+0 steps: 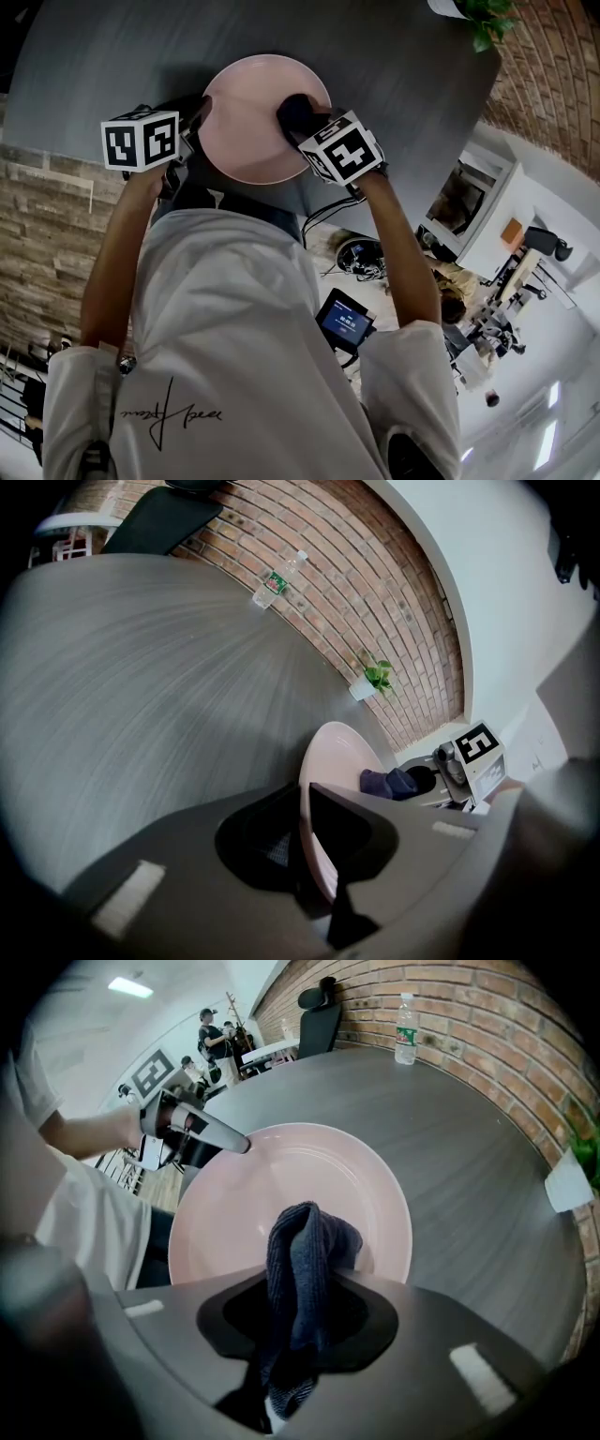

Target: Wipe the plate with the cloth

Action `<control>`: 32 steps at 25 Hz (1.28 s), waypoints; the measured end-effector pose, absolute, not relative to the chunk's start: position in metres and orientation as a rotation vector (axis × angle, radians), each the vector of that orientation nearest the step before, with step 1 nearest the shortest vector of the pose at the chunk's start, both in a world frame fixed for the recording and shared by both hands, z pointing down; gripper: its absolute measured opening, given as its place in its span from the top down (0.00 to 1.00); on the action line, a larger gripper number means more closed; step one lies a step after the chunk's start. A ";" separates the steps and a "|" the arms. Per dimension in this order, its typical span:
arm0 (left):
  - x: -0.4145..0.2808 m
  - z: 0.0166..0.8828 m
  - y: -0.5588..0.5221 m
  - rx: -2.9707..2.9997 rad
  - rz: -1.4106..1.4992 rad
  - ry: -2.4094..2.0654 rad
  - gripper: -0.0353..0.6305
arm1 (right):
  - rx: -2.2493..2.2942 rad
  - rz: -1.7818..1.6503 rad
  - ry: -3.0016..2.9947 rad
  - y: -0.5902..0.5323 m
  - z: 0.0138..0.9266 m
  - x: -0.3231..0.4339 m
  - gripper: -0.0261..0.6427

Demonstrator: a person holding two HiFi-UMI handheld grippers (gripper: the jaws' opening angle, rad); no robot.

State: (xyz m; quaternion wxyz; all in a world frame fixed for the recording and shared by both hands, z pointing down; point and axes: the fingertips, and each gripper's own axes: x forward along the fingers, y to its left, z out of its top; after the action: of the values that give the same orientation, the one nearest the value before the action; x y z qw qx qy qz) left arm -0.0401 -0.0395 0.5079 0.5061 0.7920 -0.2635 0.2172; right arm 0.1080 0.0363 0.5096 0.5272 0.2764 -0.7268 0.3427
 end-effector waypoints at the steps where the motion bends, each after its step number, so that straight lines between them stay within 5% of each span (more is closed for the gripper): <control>1: -0.040 0.508 -0.039 1.910 0.524 -0.636 0.88 | 0.653 0.797 -1.732 0.035 0.510 0.109 0.81; 32: -0.039 0.508 -0.039 1.927 0.527 -0.650 0.87 | 0.716 0.628 -1.714 -0.014 0.511 0.116 0.80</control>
State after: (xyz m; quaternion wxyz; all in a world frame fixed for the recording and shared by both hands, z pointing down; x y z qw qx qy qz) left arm -0.0388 -0.0387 0.5075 0.4973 0.7958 -0.2683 0.2177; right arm 0.1157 -0.0144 0.5109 0.5564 0.3035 -0.7262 0.2662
